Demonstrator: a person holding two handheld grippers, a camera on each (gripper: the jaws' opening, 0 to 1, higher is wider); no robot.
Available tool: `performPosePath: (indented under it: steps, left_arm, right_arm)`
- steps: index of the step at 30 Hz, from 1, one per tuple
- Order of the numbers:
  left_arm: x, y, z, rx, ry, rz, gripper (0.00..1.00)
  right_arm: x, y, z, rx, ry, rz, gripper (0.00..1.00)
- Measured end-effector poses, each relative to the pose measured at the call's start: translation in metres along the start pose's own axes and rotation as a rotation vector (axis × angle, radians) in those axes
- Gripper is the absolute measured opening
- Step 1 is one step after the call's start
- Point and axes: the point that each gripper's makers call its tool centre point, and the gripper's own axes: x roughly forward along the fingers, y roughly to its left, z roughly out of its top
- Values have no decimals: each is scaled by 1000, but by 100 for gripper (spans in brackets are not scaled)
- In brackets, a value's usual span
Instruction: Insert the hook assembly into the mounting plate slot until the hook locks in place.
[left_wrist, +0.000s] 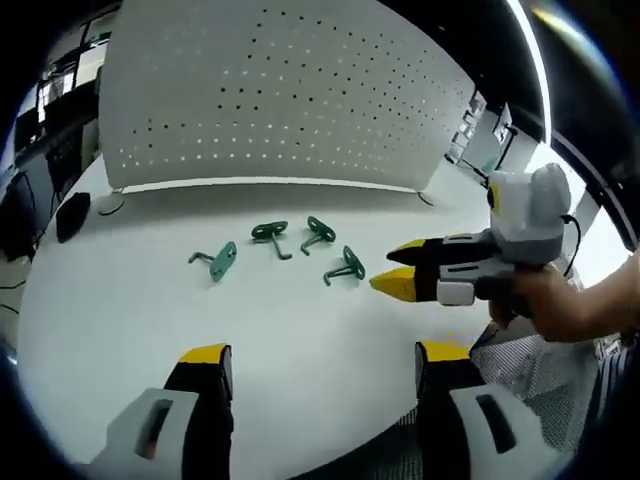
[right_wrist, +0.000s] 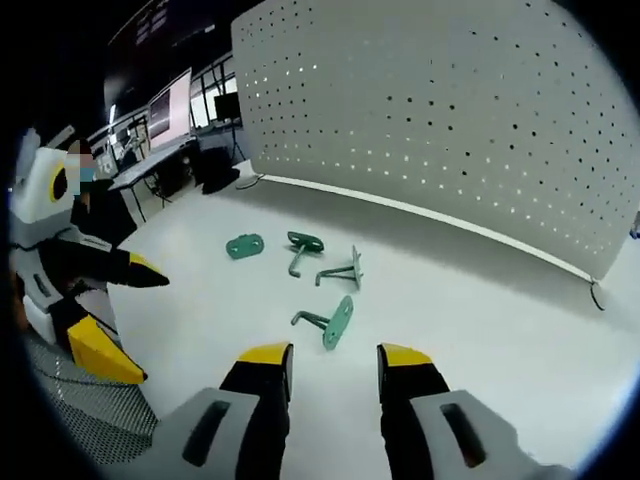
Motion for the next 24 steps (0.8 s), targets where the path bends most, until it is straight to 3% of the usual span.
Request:
performPosePath:
  steps: [6,18,22,24]
  left_arm:
    - [-1,0,-1,17,14,2,76]
    - [0,-4,-2,37,23,-9,73]
    - [1,-5,-3,44,26,-13,73]
    - [1,-5,-3,45,27,-15,72]
  right_arm:
    - [10,6,-2,6,-6,2,22]
    - [22,-5,-10,55,-16,-56,13]
    - [24,-4,-8,37,-28,-52,11]
    - [25,-5,-7,-5,-24,-60,6]
